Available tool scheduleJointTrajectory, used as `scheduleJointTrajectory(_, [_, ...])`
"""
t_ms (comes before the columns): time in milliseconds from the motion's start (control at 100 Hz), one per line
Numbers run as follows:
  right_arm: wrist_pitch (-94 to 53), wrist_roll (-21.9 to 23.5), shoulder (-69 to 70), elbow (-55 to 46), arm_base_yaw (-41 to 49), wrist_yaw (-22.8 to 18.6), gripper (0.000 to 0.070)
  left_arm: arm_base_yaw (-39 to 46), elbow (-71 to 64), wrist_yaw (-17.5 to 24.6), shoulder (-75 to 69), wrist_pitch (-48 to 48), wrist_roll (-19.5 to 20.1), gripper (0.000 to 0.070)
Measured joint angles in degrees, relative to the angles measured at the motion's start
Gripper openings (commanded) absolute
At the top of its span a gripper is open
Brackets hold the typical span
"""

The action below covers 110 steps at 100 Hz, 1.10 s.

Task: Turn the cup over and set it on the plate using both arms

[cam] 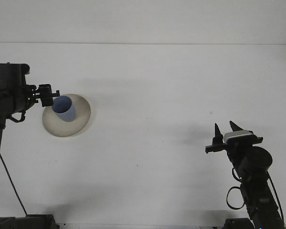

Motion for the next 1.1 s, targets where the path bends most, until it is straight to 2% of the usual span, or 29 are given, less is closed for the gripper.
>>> scheduleJointTrajectory(300, [0.0,0.0,0.0,0.0,0.0,0.0,0.0357,-1.5,-20.3,0.0,-19.3,12.5,0.0,0.0341])
scheduleJointTrajectory(710, [0.0,0.0,0.0,0.0,0.0,0.0,0.0357,-3.8,-52.2,0.7,-44.7,36.3,0.3,0.0342])
scheduleJointTrajectory(890, [0.0,0.0,0.0,0.0,0.0,0.0,0.0357,-4.2,-63.8,2.6,-51.8,45.0,1.3,0.0342])
scheduleJointTrajectory(1100, [0.0,0.0,0.0,0.0,0.0,0.0,0.0357,-4.2,-70.7,2.6,-54.1,48.8,2.0,0.0342])
